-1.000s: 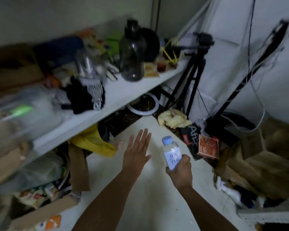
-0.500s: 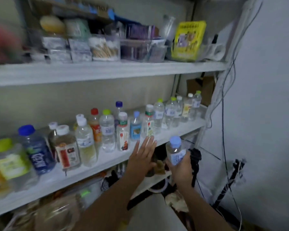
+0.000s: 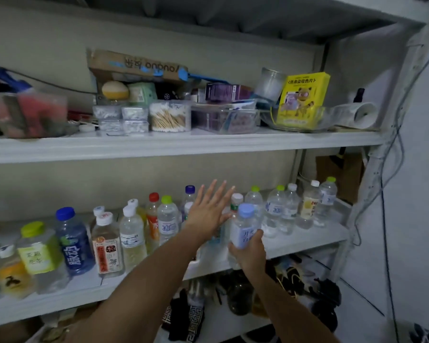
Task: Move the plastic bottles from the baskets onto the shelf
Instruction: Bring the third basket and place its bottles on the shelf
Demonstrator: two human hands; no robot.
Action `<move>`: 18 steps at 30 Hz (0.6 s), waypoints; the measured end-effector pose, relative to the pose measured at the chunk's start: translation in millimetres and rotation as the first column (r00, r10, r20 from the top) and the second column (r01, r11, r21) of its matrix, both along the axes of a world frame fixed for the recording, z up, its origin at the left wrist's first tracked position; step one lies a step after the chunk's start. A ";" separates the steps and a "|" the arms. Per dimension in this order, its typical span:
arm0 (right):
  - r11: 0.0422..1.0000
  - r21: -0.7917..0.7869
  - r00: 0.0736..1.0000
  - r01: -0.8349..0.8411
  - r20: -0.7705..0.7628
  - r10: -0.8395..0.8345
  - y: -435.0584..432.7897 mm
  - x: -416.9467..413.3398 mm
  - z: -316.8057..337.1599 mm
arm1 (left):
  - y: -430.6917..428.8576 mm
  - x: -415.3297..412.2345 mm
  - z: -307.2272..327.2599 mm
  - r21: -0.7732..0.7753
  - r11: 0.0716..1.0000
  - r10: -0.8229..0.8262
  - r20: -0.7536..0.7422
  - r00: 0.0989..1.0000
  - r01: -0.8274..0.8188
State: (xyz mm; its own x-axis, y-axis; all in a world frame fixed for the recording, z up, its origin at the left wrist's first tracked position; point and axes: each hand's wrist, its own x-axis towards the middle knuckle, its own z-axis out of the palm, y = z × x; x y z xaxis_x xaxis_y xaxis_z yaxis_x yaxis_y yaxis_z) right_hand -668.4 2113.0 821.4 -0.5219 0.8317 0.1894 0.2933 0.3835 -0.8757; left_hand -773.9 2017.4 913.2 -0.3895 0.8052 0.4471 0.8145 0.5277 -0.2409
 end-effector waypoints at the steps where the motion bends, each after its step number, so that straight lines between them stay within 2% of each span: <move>1: 1.000 -0.002 1.000 -0.030 -0.003 0.030 8.0 -6.5 0.0 | 2.0 -3.5 3.6 0.005 1.000 0.028 -0.009 1.000 -0.028; 7: 0.987 -0.032 0.987 -0.158 0.003 0.158 36.0 -37.1 -2.8 | 2.8 -20.4 -8.4 -0.073 0.972 0.223 -0.012 0.975 -0.223; 10: 0.977 -0.044 0.976 -0.210 0.056 0.212 37.5 -49.6 -9.2 | 3.2 -20.8 -9.4 -0.024 0.939 0.344 0.037 0.938 -0.343; 16: 0.962 -0.029 0.954 -0.272 0.121 0.274 30.5 -62.1 -27.7 | -3.0 -31.5 -13.5 -0.043 0.918 0.395 0.013 0.919 -0.394; 18: 0.962 -0.037 0.957 -0.272 0.095 0.274 31.5 -64.7 -31.7 | -5.0 -36.2 -17.3 -0.056 0.910 0.413 0.017 0.910 -0.412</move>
State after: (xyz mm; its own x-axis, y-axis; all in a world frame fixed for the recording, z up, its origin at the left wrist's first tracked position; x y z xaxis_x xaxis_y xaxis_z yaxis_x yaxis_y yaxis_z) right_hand -733.0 2144.5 789.6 -0.7446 0.6587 0.1079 0.2655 0.4406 -0.8576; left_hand -810.1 2012.4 895.8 -0.7035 0.5911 0.3946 0.5336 0.8061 -0.2559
